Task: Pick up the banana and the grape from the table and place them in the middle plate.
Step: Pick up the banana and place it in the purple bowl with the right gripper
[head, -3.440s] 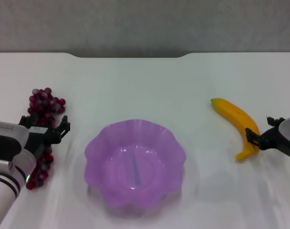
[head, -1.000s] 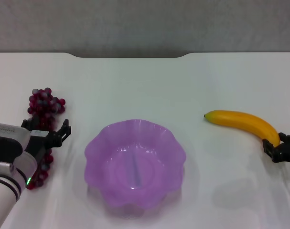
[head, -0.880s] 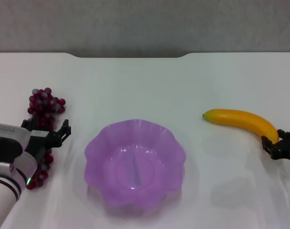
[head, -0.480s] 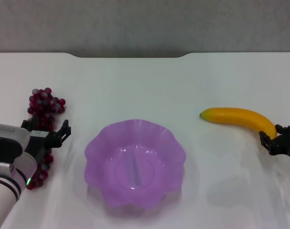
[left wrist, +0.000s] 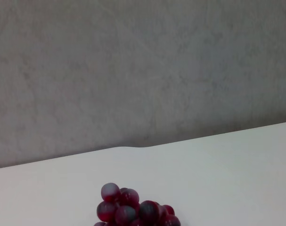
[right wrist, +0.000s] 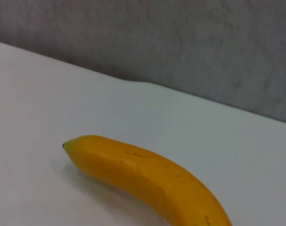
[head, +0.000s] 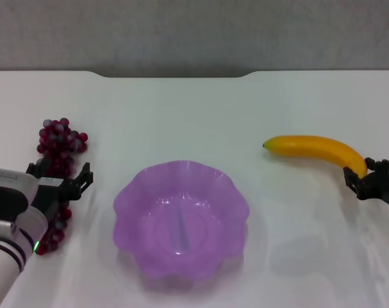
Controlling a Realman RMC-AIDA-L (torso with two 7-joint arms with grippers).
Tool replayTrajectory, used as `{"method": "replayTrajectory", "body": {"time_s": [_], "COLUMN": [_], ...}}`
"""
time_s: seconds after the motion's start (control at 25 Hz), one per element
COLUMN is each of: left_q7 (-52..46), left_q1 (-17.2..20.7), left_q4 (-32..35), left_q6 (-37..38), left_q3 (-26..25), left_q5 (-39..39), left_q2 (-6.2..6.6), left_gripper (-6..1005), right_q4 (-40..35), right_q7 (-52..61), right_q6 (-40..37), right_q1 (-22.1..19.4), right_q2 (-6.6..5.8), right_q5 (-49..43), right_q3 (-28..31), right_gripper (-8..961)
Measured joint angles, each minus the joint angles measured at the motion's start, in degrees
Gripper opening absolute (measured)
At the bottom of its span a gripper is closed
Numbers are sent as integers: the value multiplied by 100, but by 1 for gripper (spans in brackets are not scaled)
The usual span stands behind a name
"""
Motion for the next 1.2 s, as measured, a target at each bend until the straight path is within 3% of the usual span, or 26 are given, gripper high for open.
{"method": "replayTrajectory", "body": {"time_s": [0.4,0.68,1.2], "left_q7": [0,1,7], "left_q1": [11,10,-22], "left_q4": [22,20,-20], "left_q6": [3,0,25], "left_q3": [0,0,0], "left_q5": [0,0,-1], "left_q2": [1,9,0], "left_gripper": [841,837,831], "right_q4": [-258,-972,-1213], "right_q7": [-43,30,1147], "right_q6": [-524,-885,-1123], "right_q1": [-11,27,665], "right_q2": [-69,25,64], "right_q5": [3,-562,-667], "right_q3": [-13,-205,-2338], "right_gripper": [481,481,480]}}
